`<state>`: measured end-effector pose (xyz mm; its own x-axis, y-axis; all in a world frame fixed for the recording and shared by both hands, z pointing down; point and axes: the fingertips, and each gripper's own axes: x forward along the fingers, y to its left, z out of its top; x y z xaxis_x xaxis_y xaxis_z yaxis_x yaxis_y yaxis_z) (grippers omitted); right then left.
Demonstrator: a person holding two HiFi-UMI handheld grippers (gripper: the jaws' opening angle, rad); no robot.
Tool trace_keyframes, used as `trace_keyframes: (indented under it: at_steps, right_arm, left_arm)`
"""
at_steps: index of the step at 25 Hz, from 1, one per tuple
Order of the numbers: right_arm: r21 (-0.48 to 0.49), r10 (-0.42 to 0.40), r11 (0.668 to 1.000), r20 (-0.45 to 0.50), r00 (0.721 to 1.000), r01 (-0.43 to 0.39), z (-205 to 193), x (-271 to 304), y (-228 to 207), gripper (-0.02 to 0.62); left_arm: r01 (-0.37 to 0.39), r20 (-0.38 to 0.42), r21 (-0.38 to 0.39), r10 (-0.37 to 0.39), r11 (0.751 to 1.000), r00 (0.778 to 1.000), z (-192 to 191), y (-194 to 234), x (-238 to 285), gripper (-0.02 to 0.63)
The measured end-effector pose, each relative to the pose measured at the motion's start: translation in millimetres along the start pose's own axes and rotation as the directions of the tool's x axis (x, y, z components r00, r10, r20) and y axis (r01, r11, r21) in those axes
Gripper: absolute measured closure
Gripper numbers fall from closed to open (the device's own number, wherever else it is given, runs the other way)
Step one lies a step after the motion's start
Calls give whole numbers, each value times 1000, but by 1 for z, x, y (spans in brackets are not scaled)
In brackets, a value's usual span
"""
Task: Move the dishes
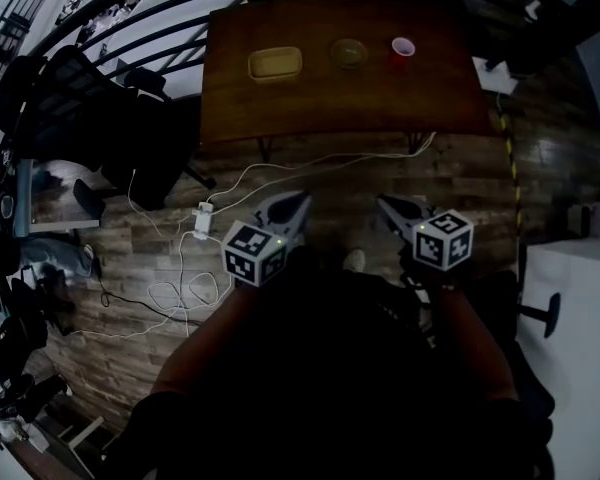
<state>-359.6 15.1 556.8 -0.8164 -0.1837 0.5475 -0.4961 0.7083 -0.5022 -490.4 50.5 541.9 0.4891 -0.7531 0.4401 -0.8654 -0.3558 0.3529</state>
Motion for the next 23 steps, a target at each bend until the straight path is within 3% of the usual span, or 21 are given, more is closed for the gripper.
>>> trace_keyframes:
  at_steps: [11, 23]
  right_arm:
    - [-44, 71, 996, -9, 997, -72, -48, -64, -13, 584]
    - [-64, 118, 991, -8, 993, -119, -65, -86, 1, 584]
  left_arm:
    - [-80, 50, -42, 83, 996, 995, -26, -79, 11, 617]
    - [-97, 52, -50, 100, 994, 994, -46, -114, -1, 615]
